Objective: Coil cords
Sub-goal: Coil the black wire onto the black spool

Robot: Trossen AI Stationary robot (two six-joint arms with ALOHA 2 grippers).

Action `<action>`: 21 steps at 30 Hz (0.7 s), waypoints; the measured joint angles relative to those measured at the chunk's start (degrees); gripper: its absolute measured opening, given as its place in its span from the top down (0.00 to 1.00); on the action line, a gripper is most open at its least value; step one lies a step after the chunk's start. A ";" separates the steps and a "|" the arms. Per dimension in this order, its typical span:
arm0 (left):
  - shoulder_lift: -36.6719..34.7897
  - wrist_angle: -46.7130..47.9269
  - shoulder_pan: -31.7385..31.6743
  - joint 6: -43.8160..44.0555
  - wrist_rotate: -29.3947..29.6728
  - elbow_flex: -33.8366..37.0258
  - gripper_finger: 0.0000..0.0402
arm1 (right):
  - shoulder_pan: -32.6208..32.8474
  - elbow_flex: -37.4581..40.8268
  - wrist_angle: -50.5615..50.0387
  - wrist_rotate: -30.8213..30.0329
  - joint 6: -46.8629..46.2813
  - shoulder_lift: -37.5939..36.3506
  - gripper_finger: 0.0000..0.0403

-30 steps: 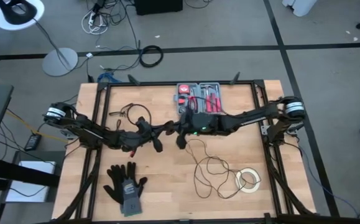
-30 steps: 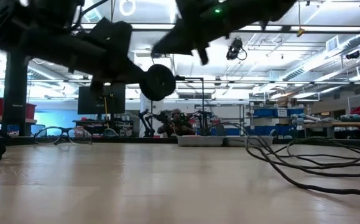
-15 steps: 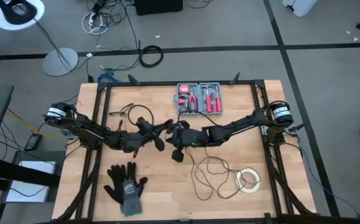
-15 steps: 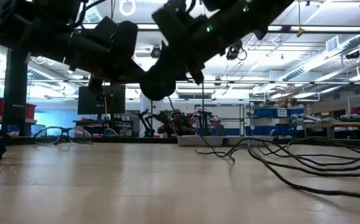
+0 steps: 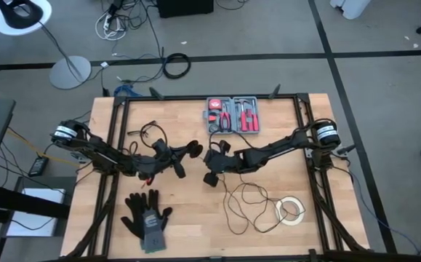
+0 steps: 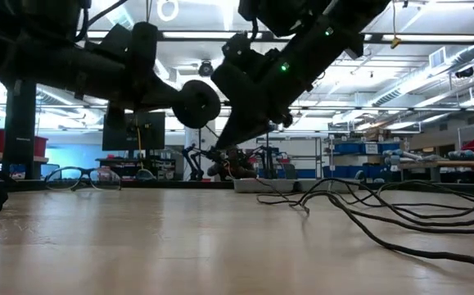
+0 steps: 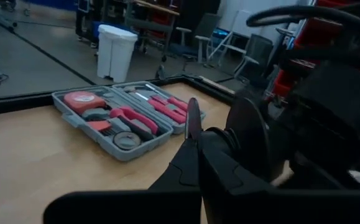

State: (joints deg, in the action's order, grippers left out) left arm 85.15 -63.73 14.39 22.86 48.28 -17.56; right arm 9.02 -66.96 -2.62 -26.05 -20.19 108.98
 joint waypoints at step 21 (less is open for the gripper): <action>-0.12 -5.94 -0.04 -0.10 0.29 2.91 1.00 | 3.83 22.04 10.22 -2.55 -7.46 -14.23 0.91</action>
State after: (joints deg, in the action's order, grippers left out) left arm 85.03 -69.67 14.35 22.76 48.58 -14.66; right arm 12.84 -44.92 7.60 -28.59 -27.65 94.75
